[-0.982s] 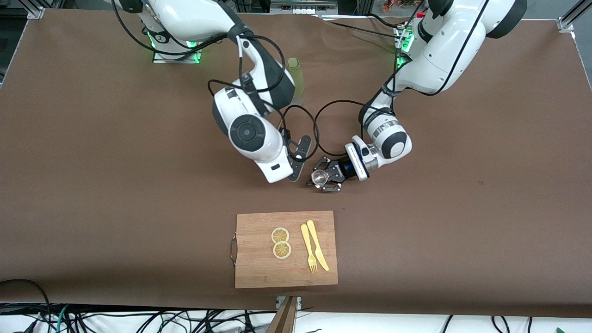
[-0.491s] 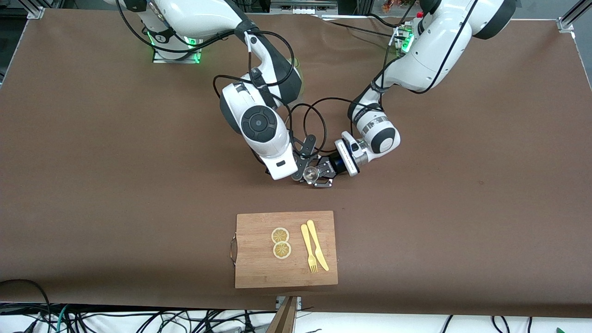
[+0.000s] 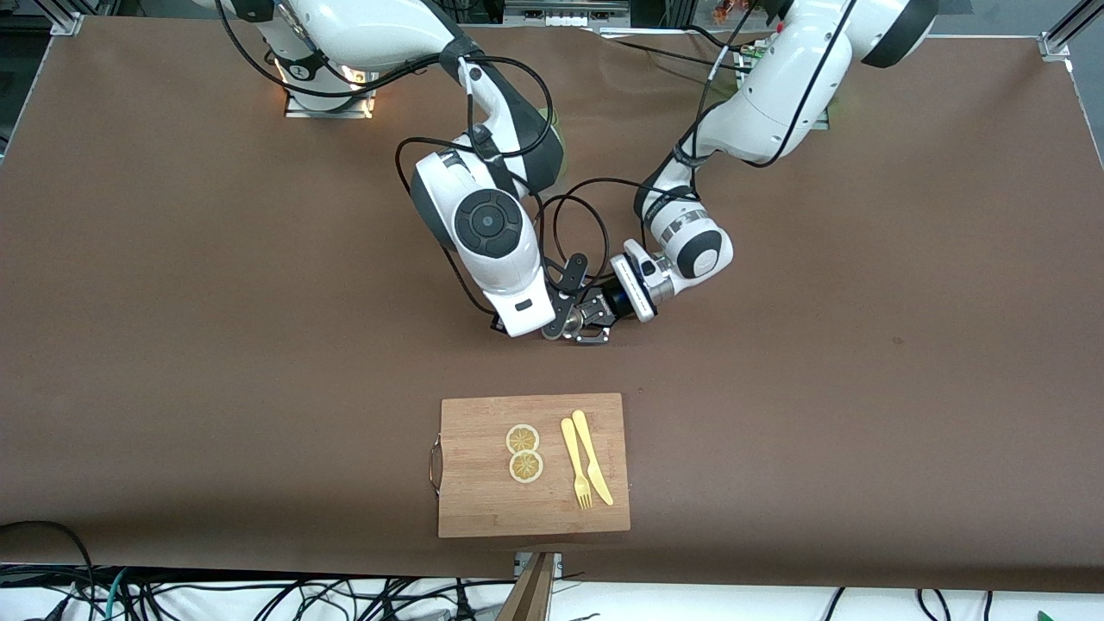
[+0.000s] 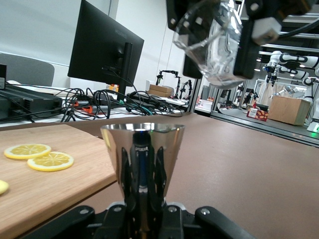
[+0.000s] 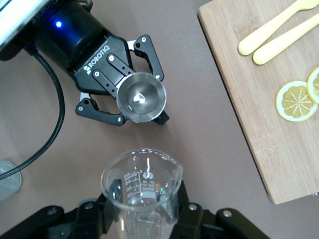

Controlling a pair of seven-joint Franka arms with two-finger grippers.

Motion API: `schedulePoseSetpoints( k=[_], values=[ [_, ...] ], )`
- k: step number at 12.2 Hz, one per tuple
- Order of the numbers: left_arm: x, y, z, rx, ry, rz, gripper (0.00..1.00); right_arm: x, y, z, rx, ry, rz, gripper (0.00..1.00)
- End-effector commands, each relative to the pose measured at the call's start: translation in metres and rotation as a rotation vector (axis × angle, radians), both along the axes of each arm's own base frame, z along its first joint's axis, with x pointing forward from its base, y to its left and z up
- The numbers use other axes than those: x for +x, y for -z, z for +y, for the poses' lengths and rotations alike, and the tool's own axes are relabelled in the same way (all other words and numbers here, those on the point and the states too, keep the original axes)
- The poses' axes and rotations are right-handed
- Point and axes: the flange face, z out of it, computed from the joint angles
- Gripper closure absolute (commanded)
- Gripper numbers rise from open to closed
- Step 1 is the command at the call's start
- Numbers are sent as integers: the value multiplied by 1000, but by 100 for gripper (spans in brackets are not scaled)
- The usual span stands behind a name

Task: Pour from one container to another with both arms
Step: 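Hold the beaker with the right gripper while the left gripper positions the jigger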

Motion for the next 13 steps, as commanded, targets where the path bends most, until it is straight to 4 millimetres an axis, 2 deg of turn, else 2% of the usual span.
schedulePoseSetpoints(
  k=[1,4,10,13],
  values=[
    [-1,-5,-12,28,-55,-80,100,2,-7,4,-13,2,-54,68],
    [-3,-6,-18,16,-73,-71,100,7,-7,3,-22,-7,-89,68],
    [-3,-10,-26,-3,-101,-64,100,20,-15,-19,-91,12,-127,68],
    [-2,-9,-23,1,-106,-65,100,-6,-17,10,-153,-52,-163,68]
  ],
)
